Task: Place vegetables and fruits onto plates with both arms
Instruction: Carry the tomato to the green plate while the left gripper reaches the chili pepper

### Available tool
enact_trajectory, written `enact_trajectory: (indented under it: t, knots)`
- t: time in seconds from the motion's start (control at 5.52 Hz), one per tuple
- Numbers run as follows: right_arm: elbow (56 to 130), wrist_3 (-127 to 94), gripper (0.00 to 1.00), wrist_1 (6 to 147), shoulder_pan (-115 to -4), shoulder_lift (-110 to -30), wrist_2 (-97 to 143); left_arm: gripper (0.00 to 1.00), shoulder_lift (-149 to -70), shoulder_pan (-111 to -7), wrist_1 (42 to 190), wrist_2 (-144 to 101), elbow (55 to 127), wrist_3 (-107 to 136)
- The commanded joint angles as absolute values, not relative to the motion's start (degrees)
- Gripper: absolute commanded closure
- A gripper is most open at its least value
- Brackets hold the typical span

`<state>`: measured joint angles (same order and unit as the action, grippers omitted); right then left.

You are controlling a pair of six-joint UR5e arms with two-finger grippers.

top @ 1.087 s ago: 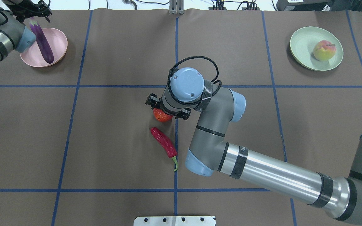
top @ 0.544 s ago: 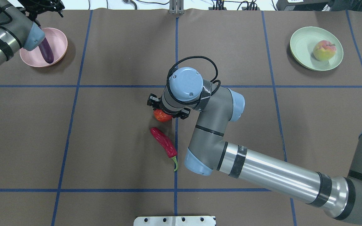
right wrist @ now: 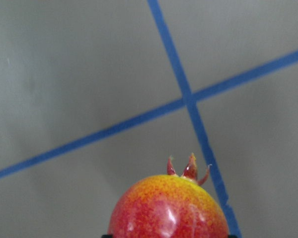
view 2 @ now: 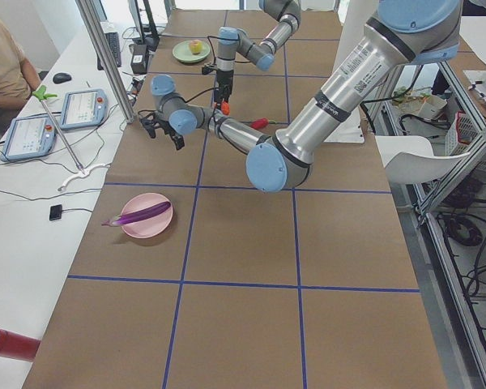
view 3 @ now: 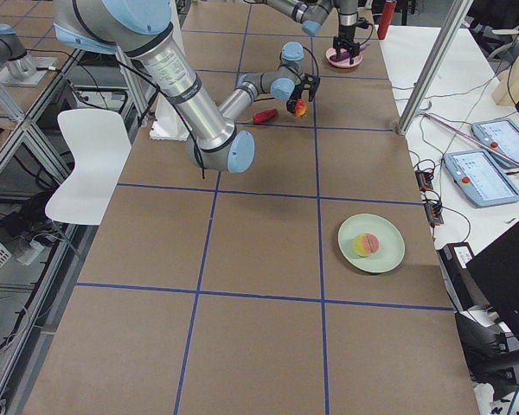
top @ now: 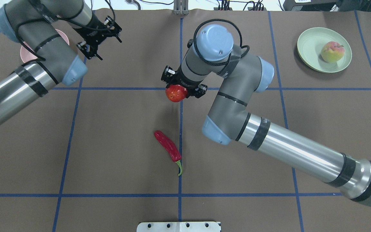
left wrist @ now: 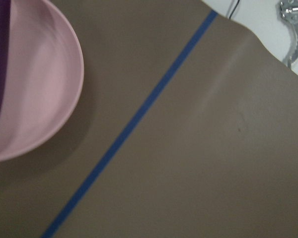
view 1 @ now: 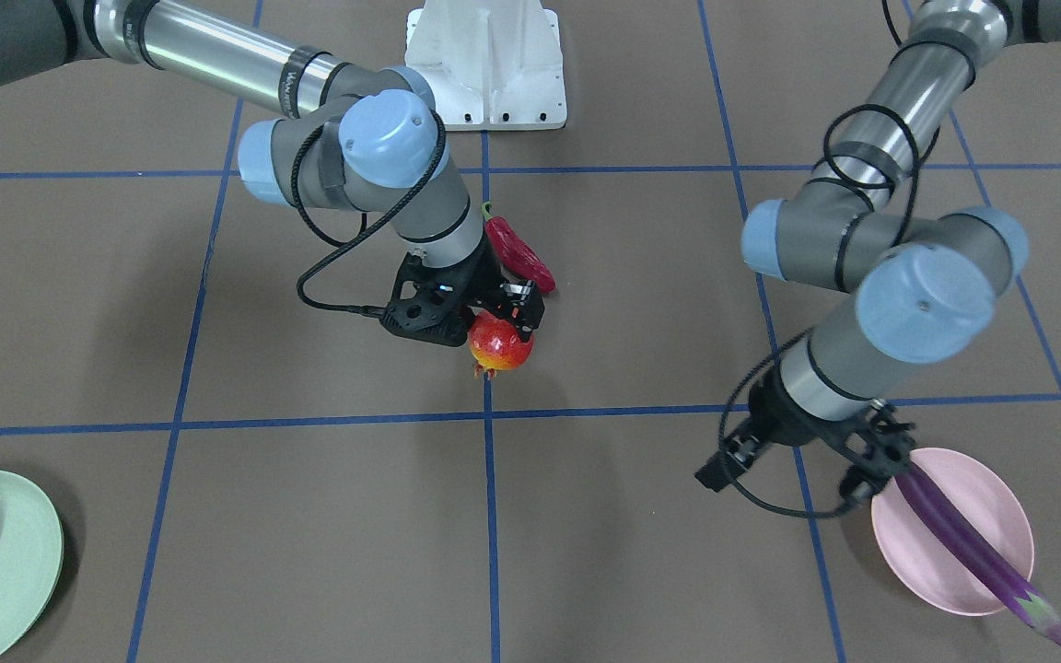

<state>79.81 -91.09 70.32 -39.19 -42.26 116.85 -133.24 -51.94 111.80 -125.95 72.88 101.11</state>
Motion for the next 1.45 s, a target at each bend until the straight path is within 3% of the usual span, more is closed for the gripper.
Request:
enact_trajectory:
  t: [0.0,0.36,0.72,1.27]
  knots:
    - [79.37,-82.15,1.0,70.57,-48.04,-45.59,121.81,0.02,-133.5,-44.33,102.99,-125.16,81.95,114.21]
    - [72.64,-71.07,1.0,71.72,-55.33,-46.23,121.55,0.02,-133.42,-34.59,94.33,-118.6,87.7,119.68]
    - [65.6,-61.65,1.0,71.63,-62.19,-46.58,121.46,0.07,-133.33,-27.28,94.66,-115.6,87.37,123.22]
    - [61.37,-57.31,1.0,71.37,-66.35,-48.25,116.67,0.09,-133.33,-24.09,94.83,-114.96,86.84,123.83]
